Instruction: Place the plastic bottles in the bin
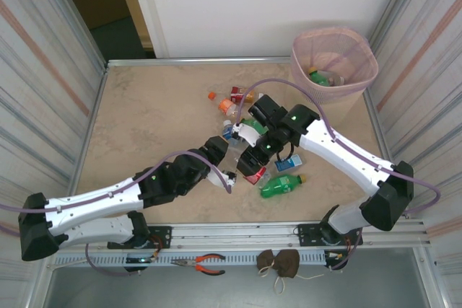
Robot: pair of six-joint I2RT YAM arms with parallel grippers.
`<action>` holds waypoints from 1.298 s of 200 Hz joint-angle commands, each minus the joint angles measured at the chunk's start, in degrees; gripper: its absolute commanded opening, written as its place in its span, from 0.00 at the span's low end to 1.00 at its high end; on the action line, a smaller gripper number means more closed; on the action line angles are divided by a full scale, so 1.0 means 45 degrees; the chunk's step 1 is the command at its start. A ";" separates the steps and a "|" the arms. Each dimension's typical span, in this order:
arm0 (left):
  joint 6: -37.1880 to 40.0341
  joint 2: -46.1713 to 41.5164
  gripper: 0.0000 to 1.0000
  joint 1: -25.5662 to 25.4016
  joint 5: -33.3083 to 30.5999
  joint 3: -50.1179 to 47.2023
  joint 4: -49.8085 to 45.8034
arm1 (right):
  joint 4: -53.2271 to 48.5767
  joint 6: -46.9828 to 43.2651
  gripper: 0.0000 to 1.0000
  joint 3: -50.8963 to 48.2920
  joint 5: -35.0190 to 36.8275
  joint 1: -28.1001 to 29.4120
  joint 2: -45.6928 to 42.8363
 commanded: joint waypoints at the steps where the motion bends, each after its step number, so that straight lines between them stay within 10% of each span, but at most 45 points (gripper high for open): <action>1: -0.0359 -0.0521 0.67 -0.0090 0.0357 0.0340 0.0213 | 0.0165 0.0062 0.57 -0.0033 0.0165 -0.0412 -0.0532; 63: -0.2793 -0.0795 0.75 0.0159 0.0886 0.0907 -0.0913 | 0.0391 0.0458 0.59 0.0853 0.1262 -0.2132 -0.1299; 202: -1.1556 -0.1269 0.76 0.6979 0.6840 0.1839 -0.1685 | 0.1778 0.0748 0.60 0.6373 0.2023 -0.9031 0.0386; 259: -1.2189 -0.0831 0.76 0.7740 0.7573 0.1497 -0.1131 | 0.1704 0.0012 0.59 0.8232 0.2661 -1.1172 0.2655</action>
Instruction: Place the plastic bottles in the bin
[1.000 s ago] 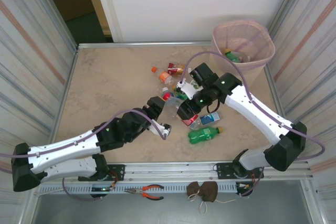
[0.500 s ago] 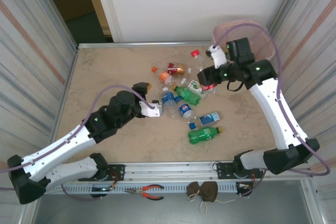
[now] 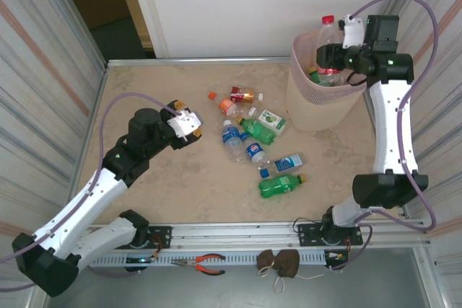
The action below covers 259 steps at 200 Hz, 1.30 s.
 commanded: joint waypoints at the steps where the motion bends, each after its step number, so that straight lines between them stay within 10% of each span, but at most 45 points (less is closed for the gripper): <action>1: -0.0708 0.0132 0.77 0.0130 0.0738 -0.0091 0.0486 | 0.0002 -0.0360 0.59 0.0523 0.0415 -0.0522 0.0731; 106: -0.0455 0.0335 0.78 0.0326 0.0999 -0.0121 0.0309 | -0.0852 -0.1781 0.59 0.0219 0.3177 -0.0919 0.3589; 259: -0.0621 0.0455 0.78 0.0405 0.1104 -0.0135 0.0405 | -0.1609 -0.1789 0.76 -0.0295 0.3226 -0.0989 0.4938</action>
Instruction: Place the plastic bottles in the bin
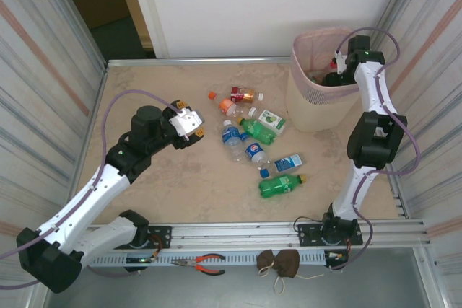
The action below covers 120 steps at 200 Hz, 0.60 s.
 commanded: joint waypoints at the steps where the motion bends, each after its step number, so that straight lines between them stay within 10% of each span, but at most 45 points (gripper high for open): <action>1: -0.0335 0.0030 0.78 0.0079 0.0336 -0.0109 0.0324 | -0.0593 -0.0050 0.76 0.0361 -0.0221 0.0056 -0.0352; 120: -0.0752 -0.0005 0.78 0.0106 0.0324 0.0079 0.0228 | -0.0977 0.0228 0.80 0.1262 -0.0248 0.0457 -0.2650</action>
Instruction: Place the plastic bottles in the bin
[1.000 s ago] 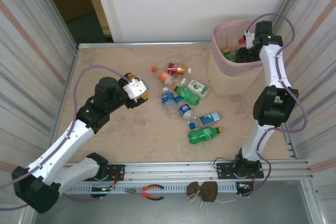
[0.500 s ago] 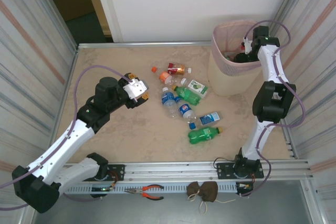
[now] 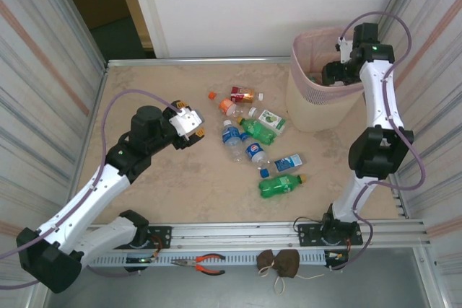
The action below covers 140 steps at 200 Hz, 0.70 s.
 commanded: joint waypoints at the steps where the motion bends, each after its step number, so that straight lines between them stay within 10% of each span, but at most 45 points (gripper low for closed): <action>1: -0.0406 -0.0003 0.78 0.0102 0.0225 0.0080 0.0228 | -0.0358 0.0207 0.80 0.0404 -0.0146 0.0083 -0.0825; 62: -0.1499 0.0422 0.78 0.0100 0.0079 0.0646 -0.0015 | 0.0426 0.1311 0.72 -0.0229 -0.1012 0.0132 -0.2283; 140: -0.7049 0.2606 0.75 0.0102 0.0004 0.3585 -0.2723 | 0.2185 0.2796 0.68 -0.3238 -0.1977 0.0469 -0.5561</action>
